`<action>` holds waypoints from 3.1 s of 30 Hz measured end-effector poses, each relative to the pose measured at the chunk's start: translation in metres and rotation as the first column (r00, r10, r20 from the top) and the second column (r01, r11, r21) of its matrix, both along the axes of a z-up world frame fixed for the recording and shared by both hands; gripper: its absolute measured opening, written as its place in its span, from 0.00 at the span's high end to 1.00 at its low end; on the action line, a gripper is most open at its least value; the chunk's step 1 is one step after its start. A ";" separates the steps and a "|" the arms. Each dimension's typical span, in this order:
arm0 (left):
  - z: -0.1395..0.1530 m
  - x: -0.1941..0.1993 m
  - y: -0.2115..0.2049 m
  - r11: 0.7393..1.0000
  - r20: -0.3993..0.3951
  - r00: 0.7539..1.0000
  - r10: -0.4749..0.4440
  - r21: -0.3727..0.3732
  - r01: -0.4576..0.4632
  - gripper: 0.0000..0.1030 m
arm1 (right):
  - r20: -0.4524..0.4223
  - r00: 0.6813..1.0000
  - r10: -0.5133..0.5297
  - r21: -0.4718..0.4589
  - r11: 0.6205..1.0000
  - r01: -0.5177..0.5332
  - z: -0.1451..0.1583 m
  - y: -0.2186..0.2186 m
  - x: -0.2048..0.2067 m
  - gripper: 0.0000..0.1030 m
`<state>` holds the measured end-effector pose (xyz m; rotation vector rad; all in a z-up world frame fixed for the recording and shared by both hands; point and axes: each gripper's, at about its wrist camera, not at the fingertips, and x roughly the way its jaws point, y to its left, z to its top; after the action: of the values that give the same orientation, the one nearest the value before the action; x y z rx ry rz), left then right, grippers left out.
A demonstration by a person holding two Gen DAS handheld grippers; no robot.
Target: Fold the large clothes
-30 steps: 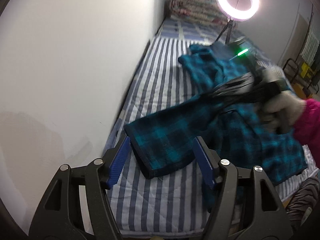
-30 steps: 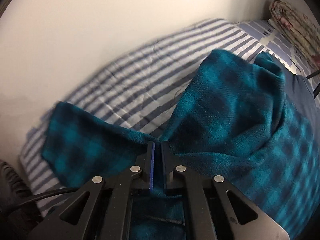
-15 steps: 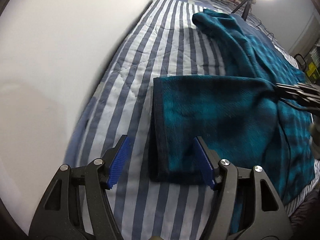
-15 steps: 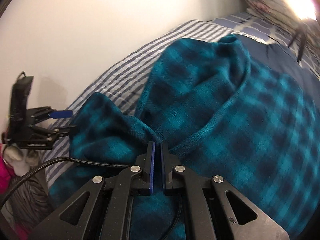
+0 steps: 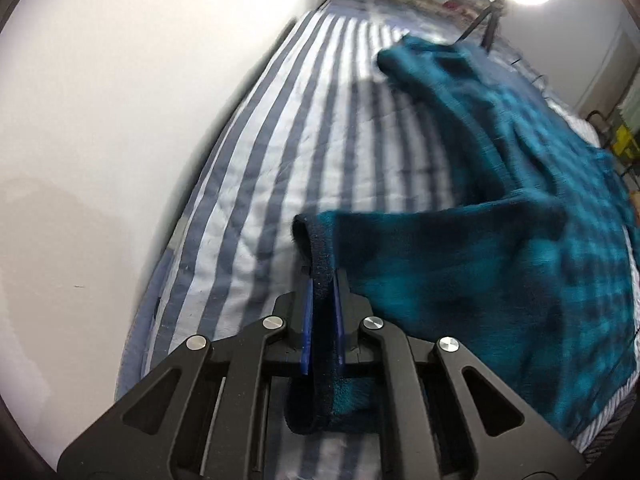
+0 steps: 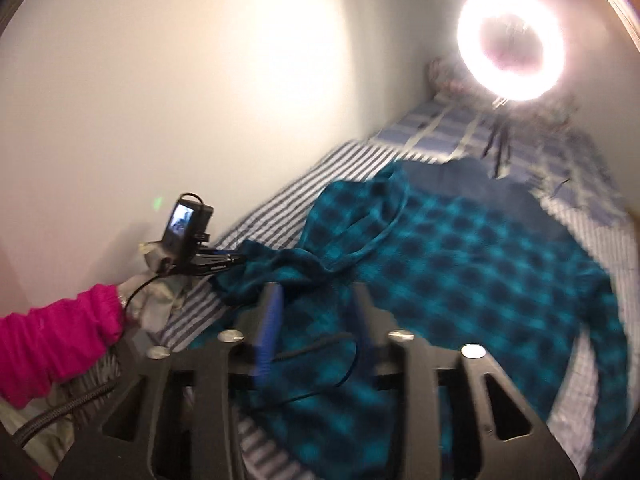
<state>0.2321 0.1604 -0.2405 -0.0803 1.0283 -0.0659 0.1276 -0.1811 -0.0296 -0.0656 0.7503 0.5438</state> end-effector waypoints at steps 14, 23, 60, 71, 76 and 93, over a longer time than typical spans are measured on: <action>0.130 -0.127 -0.086 0.951 0.327 0.903 -0.279 -0.033 0.306 0.95 | 0.054 0.987 -0.150 -0.009 0.989 0.150 0.039 -0.034 -0.123 0.48; 0.105 -0.192 -0.161 0.844 0.234 0.815 -0.530 0.058 0.533 0.96 | -0.057 0.980 -0.190 0.061 0.979 0.193 0.007 -0.053 -0.120 0.48; -0.006 -0.136 -0.038 0.907 -0.061 0.992 -0.108 -0.414 0.073 0.46 | -0.093 0.993 -0.071 -0.033 0.997 0.068 -0.042 0.066 0.037 0.43; -0.008 -0.134 -0.044 0.877 -0.027 0.993 -0.115 -0.473 0.089 0.98 | -0.206 0.977 -0.063 -0.147 0.989 0.033 -0.099 0.153 0.158 0.43; 0.006 -0.136 -0.045 0.858 0.019 0.991 -0.131 -0.498 0.123 0.99 | -0.265 0.958 -0.114 -0.257 0.965 0.044 -0.132 0.190 0.212 0.42; -0.002 -0.130 -0.024 0.922 -0.026 1.000 -0.018 -0.387 0.006 0.31 | -0.312 0.922 -0.229 -0.448 0.891 0.070 -0.191 0.205 0.243 0.85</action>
<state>0.1026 0.1366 -0.2424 -0.4378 1.0336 -0.2807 0.3705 0.0236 -0.2206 -0.3236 1.2169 0.2290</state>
